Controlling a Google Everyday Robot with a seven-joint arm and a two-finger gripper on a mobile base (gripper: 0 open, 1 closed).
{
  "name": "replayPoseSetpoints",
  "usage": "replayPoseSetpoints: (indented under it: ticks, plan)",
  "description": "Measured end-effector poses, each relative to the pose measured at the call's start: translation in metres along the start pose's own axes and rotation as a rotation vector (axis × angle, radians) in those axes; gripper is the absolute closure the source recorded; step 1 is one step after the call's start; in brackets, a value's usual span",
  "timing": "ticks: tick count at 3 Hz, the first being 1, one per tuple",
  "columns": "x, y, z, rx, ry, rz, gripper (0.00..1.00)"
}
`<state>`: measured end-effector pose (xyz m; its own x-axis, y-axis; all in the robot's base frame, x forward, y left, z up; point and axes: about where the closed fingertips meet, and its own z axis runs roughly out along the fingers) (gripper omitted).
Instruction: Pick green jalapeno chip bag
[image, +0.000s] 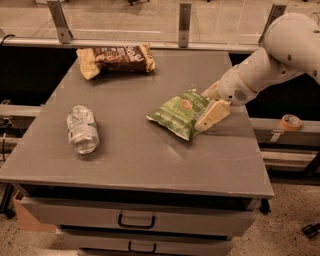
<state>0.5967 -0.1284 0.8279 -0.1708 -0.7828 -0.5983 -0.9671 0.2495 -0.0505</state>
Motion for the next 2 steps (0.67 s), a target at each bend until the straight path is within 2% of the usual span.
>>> replayPoseSetpoints:
  ticks: [2]
  plan:
    - [-0.0105, 0.0000, -0.0121, 0.021, -0.018, -0.009, 0.86]
